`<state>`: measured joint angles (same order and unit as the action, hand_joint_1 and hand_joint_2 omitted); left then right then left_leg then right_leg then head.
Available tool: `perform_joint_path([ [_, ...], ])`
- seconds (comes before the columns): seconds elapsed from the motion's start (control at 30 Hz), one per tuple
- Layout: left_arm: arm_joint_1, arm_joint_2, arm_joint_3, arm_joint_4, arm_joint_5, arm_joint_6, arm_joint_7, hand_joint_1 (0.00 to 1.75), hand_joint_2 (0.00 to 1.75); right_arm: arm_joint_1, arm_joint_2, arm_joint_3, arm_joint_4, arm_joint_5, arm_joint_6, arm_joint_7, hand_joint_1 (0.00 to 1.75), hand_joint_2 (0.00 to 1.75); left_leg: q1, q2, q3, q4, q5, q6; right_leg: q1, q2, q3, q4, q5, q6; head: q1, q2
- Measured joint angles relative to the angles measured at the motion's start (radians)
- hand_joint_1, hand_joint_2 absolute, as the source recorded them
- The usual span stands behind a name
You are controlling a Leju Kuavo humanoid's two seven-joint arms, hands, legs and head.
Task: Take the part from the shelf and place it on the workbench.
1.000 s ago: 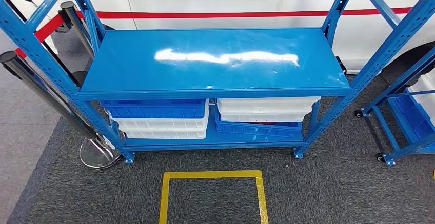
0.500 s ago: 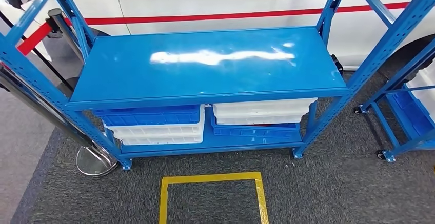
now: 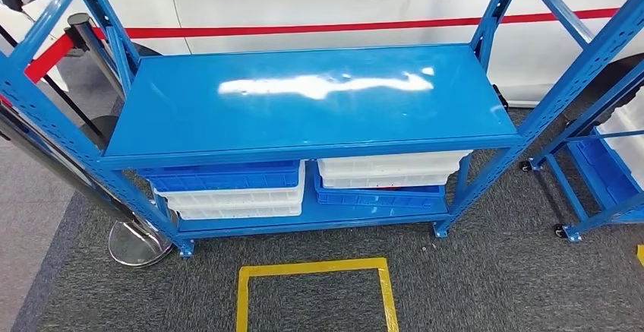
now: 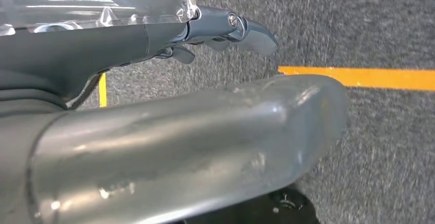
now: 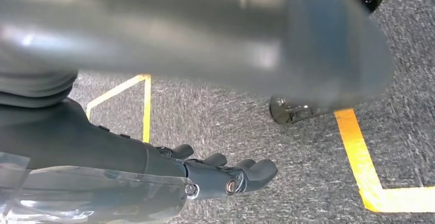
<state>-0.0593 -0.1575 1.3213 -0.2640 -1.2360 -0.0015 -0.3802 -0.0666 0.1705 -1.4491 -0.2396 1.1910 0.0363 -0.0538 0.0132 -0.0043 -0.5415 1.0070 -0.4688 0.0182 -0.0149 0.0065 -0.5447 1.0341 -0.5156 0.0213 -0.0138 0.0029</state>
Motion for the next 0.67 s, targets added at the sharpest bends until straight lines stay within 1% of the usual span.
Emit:
perform_joint_path([
  [0.03, 0.000, 0.000, 0.000, 0.000, -0.001, 0.002, 0.004, 0.00, 0.00, 0.000, 0.000, 0.000, 0.000, 0.003, 0.000, 0.002, 0.00, 1.75, 0.001, 0.001, 0.002, -0.004, 0.002, 0.007, -0.001, -0.001, -0.019, 0.041, -0.025, 0.003, 0.001, 0.000],
  [0.07, -0.001, 0.000, 0.000, 0.000, -0.001, 0.004, 0.009, 0.00, 0.00, 0.000, 0.000, 0.001, 0.000, 0.005, -0.001, 0.004, 0.00, 1.75, 0.000, 0.002, 0.002, -0.005, 0.002, 0.012, -0.001, -0.002, -0.048, 0.101, -0.057, 0.005, 0.003, 0.000],
  [0.1, -0.001, 0.000, 0.001, 0.000, -0.002, 0.005, 0.014, 0.00, 0.00, 0.000, 0.000, 0.001, 0.000, 0.007, -0.001, 0.008, 0.00, 1.75, -0.002, 0.003, 0.001, -0.005, 0.001, 0.016, -0.001, -0.002, -0.085, 0.173, -0.089, 0.007, 0.004, 0.000],
  [0.13, -0.001, 0.000, 0.001, 0.000, -0.002, 0.006, 0.019, 0.00, 0.00, 0.000, 0.000, 0.002, 0.000, 0.009, -0.002, 0.011, 0.00, 1.75, -0.004, 0.004, 0.001, -0.004, 0.000, 0.017, -0.001, -0.002, -0.117, 0.234, -0.108, 0.009, 0.005, 0.000],
  [0.17, -0.001, 0.000, 0.002, 0.000, -0.003, 0.006, 0.024, 0.00, 0.00, 0.000, 0.000, 0.002, 0.000, 0.011, -0.004, 0.015, 0.00, 1.75, -0.006, 0.004, 0.003, -0.004, -0.001, 0.018, -0.001, -0.002, -0.135, 0.265, -0.108, 0.009, 0.005, 0.000],
  [0.2, -0.001, 0.000, 0.002, 0.000, -0.004, 0.006, 0.030, 0.00, 0.00, 0.001, 0.000, 0.002, 0.000, 0.014, -0.008, 0.020, 0.00, 1.75, -0.007, 0.004, 0.005, -0.002, -0.003, 0.019, -0.001, -0.002, -0.133, 0.254, -0.086, 0.009, 0.005, 0.000],
  [0.23, -0.001, -0.001, 0.003, 0.000, -0.005, 0.006, 0.035, 0.00, 0.00, 0.001, 0.000, 0.004, 0.000, 0.017, -0.012, 0.027, 0.00, 1.31, -0.006, 0.004, 0.007, 0.000, -0.005, 0.019, -0.003, -0.003, -0.110, 0.203, -0.049, 0.011, 0.005, 0.000],
  [0.27, -0.001, -0.001, 0.003, 0.000, -0.006, 0.006, 0.039, 0.00, 0.00, 0.001, 0.000, 0.006, 0.000, 0.021, -0.018, 0.033, 0.00, 0.87, -0.007, 0.003, 0.009, 0.005, -0.010, 0.018, -0.007, -0.004, -0.077, 0.130, -0.011, 0.018, 0.005, 0.000],
  [0.3, -0.002, 0.000, 0.003, 0.000, -0.008, 0.006, 0.041, 0.00, 0.00, 0.000, 0.003, 0.008, 0.000, 0.022, -0.025, 0.039, 0.00, 0.44, -0.010, 0.002, 0.007, 0.013, -0.017, 0.016, -0.010, -0.003, -0.047, 0.064, 0.014, 0.023, 0.009, 0.000],
  [0.33, -0.002, 0.001, 0.003, -0.001, -0.009, 0.007, 0.043, 0.00, 0.00, -0.001, 0.005, 0.010, 0.000, 0.022, -0.034, 0.042, 0.00, 0.00, -0.014, 0.001, 0.005, 0.021, -0.022, 0.013, -0.012, -0.001, -0.027, 0.021, 0.025, 0.020, 0.011, 0.000],
  [0.37, -0.003, 0.002, 0.003, -0.001, -0.010, 0.008, 0.043, 0.00, 0.00, -0.003, 0.008, 0.011, 0.001, 0.019, -0.043, 0.044, 0.00, 0.00, -0.019, 0.000, 0.002, 0.026, -0.026, 0.009, -0.013, 0.001, -0.019, 0.001, 0.026, 0.017, 0.013, 0.000],
  [0.4, -0.003, 0.004, 0.004, -0.002, -0.010, 0.009, 0.044, 0.00, 0.00, -0.004, 0.011, 0.011, 0.001, 0.017, -0.052, 0.045, 0.00, 0.00, -0.021, -0.001, 0.001, 0.029, -0.028, 0.007, -0.011, 0.003, -0.019, 0.000, 0.023, 0.008, 0.014, 0.000],
  [0.43, -0.004, 0.003, 0.004, -0.002, -0.008, 0.013, 0.044, 0.00, 0.44, -0.005, 0.012, 0.011, 0.000, 0.015, -0.058, 0.045, 0.00, 0.00, -0.021, -0.001, 0.001, 0.028, -0.027, 0.006, -0.009, 0.004, -0.020, 0.002, 0.024, 0.001, 0.012, 0.000],
  [0.47, -0.004, 0.003, 0.004, -0.002, -0.007, 0.018, 0.045, 0.00, 0.87, -0.006, 0.013, 0.011, 0.000, 0.014, -0.061, 0.046, 0.00, 0.00, -0.020, -0.001, 0.002, 0.027, -0.027, 0.004, -0.007, 0.004, -0.020, 0.002, 0.025, 0.002, 0.012, 0.000],
  [0.53, -0.007, 0.002, 0.006, -0.002, -0.004, 0.034, 0.051, 0.00, 1.75, -0.006, 0.013, 0.011, 0.000, 0.011, -0.064, 0.047, 0.00, 0.00, -0.019, -0.001, 0.003, 0.024, -0.026, 0.002, -0.005, 0.004, -0.020, 0.002, 0.024, -0.002, 0.012, 0.000],
  [0.67, -0.013, -0.002, 0.007, -0.002, -0.006, 0.061, 0.071, 0.00, 1.75, -0.007, 0.013, 0.011, 0.000, 0.006, -0.063, 0.052, 0.00, 0.00, -0.017, -0.001, 0.005, 0.021, -0.025, -0.004, -0.004, 0.004, -0.019, 0.002, 0.023, -0.005, 0.012, 0.000],
])
